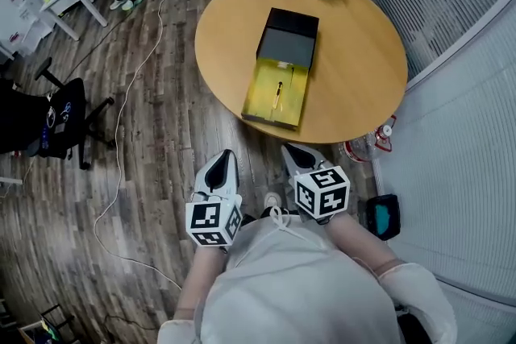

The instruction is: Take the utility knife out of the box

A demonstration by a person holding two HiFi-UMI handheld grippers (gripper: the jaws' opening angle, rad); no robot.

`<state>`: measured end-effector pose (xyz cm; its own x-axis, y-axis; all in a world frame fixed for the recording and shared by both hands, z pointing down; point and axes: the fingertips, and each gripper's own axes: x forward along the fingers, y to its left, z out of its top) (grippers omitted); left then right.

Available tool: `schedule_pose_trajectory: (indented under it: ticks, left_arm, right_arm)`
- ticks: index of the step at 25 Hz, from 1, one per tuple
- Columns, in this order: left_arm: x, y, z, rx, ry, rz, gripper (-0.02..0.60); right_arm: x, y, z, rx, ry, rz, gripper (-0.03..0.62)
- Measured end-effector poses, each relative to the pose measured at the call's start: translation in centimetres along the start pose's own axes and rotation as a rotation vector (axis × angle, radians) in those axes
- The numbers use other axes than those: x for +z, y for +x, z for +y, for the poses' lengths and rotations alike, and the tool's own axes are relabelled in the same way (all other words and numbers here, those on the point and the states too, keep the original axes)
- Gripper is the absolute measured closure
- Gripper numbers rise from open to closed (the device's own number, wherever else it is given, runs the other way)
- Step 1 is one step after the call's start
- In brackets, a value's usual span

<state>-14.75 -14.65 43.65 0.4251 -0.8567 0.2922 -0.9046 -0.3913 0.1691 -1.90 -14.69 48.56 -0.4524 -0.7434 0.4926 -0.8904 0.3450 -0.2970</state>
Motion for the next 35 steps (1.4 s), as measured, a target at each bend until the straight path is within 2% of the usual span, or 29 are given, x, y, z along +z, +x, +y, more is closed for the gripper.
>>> schedule_pose_trajectory:
  ticks: [6,10,15,20,30,35]
  left_arm:
    - [1.0,5.3,-0.2,-0.081,0.022,0.034,0.575]
    - [1.1,9.2,-0.2,-0.166,0.034,0.073,0.575]
    - [3.6,14.4,0.5,-0.303,0.075,0.089,0.575]
    - [4.8,19.1,2.7,-0.385,0.093,0.139,0.575]
    - [3.9,26.1,6.6,-0.485,0.105,0.215,0.575]
    - [2.7,28.8,7.5,-0.523,0.114,0.244,0.575]
  right_arm:
    - [1.3,2.3,-2.2,-0.041,0.04,0.009,0.594]
    - [1.9,3.8,-4.3,-0.111,0.081,0.012,0.594]
    - [4.9,6.6,-6.7,-0.219,0.128,-0.026,0.594]
    - [6.7,9.9,-8.3,-0.31,0.198,-0.03,0.594]
    - [6.2,16.2,-10.5,-0.4,0.275,0.045,0.594]
    - [5.1,18.9,-13.0,-0.491,0.224,0.142,0.594]
